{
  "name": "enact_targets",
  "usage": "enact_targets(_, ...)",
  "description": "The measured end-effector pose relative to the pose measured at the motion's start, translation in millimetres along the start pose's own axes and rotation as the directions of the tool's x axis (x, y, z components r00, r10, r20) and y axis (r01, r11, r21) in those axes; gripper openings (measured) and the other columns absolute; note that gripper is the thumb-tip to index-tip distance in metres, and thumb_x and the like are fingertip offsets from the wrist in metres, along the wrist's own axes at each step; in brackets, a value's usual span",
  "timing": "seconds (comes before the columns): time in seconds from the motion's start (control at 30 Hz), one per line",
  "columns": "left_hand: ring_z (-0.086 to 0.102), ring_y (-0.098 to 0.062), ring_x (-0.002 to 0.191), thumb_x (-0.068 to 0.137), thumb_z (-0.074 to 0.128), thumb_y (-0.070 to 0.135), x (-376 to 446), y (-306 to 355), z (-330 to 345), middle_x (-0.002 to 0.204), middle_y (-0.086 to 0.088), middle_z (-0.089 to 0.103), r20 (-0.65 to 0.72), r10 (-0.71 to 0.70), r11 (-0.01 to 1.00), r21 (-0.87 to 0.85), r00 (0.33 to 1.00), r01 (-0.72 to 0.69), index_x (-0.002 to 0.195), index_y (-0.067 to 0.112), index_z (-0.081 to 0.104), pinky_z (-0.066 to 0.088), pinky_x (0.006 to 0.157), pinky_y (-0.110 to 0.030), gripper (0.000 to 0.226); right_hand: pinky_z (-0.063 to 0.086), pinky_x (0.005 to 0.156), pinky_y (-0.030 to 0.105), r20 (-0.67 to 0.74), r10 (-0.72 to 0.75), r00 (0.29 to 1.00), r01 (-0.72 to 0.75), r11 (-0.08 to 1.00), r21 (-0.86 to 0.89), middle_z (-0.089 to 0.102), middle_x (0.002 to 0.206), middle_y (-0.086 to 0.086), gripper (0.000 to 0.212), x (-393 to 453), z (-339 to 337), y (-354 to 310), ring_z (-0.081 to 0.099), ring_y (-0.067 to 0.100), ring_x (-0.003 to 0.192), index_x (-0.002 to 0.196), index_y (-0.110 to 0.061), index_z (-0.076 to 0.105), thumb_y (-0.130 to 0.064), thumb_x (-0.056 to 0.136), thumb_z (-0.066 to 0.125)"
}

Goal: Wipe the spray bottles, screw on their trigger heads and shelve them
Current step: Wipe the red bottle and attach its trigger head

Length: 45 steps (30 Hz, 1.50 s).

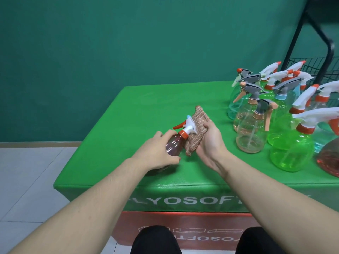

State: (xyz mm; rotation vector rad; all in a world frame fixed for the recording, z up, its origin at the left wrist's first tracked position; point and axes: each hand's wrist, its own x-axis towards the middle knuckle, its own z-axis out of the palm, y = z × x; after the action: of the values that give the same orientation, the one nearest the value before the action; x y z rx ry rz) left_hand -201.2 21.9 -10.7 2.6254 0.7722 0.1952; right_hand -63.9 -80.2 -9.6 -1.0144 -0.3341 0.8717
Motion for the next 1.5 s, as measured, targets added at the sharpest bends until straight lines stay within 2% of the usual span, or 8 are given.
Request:
enact_targets(0.13,0.062,-0.021,0.086,0.079,0.074,0.040,0,1,-3,0.109,0.000,0.044,0.061,-0.002,1.000,0.018,0.998,0.001,0.146,0.036,0.035,0.056,0.084,-0.037,0.078,0.042,0.079,0.038,-0.016,-0.017,1.000,0.014,0.988,-0.153,0.058,0.092,0.013,0.039,11,4,-3,0.053,0.020,0.076,0.100,-0.013,0.061,-0.031,0.106,0.028)
enact_targets(0.37,0.061,-0.022,0.093,0.089,0.069,0.034,7,-5,-8,0.112,-0.003,0.045,0.077,-0.056,0.995,-0.076,0.995,0.062,0.152,0.029,0.034,0.054,0.091,-0.036,0.073,0.053,0.099,0.050,0.003,-0.012,1.000,0.012,0.874,-0.486,0.075,0.113,0.005,0.066,3,7,6,0.068,0.028,0.108,0.101,-0.031,0.076,-0.076,0.065,0.045)
enact_targets(0.57,0.061,-0.022,0.099,0.087,0.073,0.034,11,-2,-7,0.116,-0.004,0.047,0.044,-0.105,0.988,-0.110,0.993,0.109,0.156,0.029,0.035,0.051,0.095,-0.031,0.079,0.050,0.104,0.054,-0.087,-0.004,0.996,-0.030,0.921,-0.388,0.070,0.113,0.019,0.042,-7,-1,10,0.065,0.032,0.111,0.097,-0.017,0.068,-0.040,0.106,0.034)
enact_targets(0.77,0.059,-0.022,0.113,0.077,0.085,0.049,7,7,4,0.125,-0.001,0.051,-0.114,-0.163,0.980,-0.136,0.980,0.148,0.152,0.022,0.041,0.049,0.101,-0.036,0.091,0.042,0.111,0.051,-0.129,0.011,0.992,-0.041,0.971,-0.235,0.071,0.116,0.016,0.040,-11,6,27,0.064,0.030,0.117,0.105,-0.014,0.065,-0.036,0.108,0.032)
enact_targets(0.93,0.053,-0.025,0.113,0.077,0.081,0.057,2,16,20,0.119,0.002,0.048,-0.235,-0.180,0.983,-0.069,0.955,0.169,0.143,0.024,0.047,0.049,0.097,-0.041,0.081,0.054,0.093,0.043,-0.094,0.003,0.996,-0.013,0.995,-0.102,0.073,0.107,0.020,0.042,-13,13,26,0.070,0.025,0.094,0.104,-0.011,0.064,-0.029,0.109,0.027)
enact_targets(1.13,0.054,-0.027,0.099,0.078,0.075,0.051,-4,21,30,0.106,0.001,0.039,-0.260,-0.147,0.987,-0.095,0.954,0.126,0.127,0.026,0.051,0.050,0.087,-0.041,0.060,0.051,0.083,0.038,-0.092,0.010,0.996,-0.025,0.986,-0.164,0.068,0.089,0.014,0.037,-4,17,28,0.063,0.024,0.082,0.089,-0.017,0.061,-0.030,0.105,0.032)
enact_targets(1.33,0.050,-0.026,0.095,0.082,0.071,0.046,-4,22,28,0.104,-0.001,0.037,-0.206,-0.123,0.991,-0.076,0.971,0.110,0.130,0.025,0.050,0.050,0.086,-0.043,0.057,0.044,0.078,0.030,-0.105,0.002,0.994,-0.050,0.890,-0.453,0.068,0.083,0.000,0.043,0,20,36,0.062,0.017,0.084,0.075,-0.020,0.061,-0.035,0.105,0.033)
enact_targets(1.5,0.050,-0.024,0.095,0.085,0.070,0.044,-3,19,24,0.105,-0.001,0.038,-0.187,-0.116,0.989,-0.112,0.976,0.096,0.136,0.027,0.049,0.047,0.083,-0.037,0.057,0.036,0.087,0.028,-0.066,-0.051,0.997,-0.014,0.671,-0.741,0.061,0.110,0.002,0.055,-5,15,30,0.056,0.021,0.103,0.124,-0.020,0.063,-0.046,0.108,0.018)
